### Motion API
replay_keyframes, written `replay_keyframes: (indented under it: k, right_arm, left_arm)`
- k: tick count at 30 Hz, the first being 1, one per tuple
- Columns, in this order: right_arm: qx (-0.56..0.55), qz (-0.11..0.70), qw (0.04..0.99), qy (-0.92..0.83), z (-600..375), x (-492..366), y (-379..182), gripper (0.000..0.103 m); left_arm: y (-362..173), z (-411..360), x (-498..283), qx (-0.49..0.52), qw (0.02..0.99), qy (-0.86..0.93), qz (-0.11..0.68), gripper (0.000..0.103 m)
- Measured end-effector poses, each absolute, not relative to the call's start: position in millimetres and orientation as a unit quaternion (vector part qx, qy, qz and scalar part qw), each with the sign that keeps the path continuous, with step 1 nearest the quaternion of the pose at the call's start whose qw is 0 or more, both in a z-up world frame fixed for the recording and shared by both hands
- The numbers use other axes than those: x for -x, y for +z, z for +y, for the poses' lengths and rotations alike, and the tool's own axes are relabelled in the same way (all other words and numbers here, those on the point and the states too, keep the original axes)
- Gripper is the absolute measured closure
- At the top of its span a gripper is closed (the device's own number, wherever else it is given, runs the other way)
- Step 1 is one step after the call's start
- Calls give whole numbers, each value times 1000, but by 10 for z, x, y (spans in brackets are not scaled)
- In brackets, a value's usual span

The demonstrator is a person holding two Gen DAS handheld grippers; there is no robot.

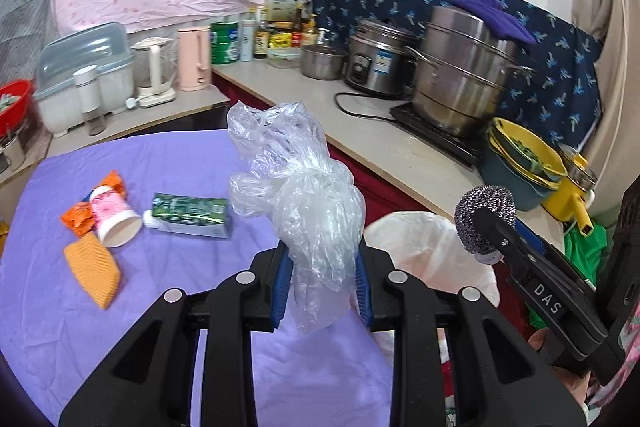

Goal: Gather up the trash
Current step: 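Carry the clear bag and steel scrubber over the bin and release both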

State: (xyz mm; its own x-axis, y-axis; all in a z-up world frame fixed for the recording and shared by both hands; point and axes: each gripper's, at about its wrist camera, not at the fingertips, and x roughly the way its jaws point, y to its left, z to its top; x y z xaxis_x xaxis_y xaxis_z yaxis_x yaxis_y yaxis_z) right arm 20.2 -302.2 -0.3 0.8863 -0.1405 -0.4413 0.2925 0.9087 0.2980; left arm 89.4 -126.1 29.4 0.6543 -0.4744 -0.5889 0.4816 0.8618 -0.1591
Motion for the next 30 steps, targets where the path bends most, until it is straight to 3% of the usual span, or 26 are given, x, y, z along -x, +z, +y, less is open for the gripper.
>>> replay_keyframes:
  k: [15, 30]
  right_arm:
    - [-208, 214, 942, -157, -3524, 208, -269, 53]
    - [-232, 231, 930, -167, -3751, 278, -521, 53]
  left_arm:
    - [129, -2101, -506, -59, 886, -322, 328, 77]
    - [-179, -2459, -462, -91, 870, -325, 360, 76]
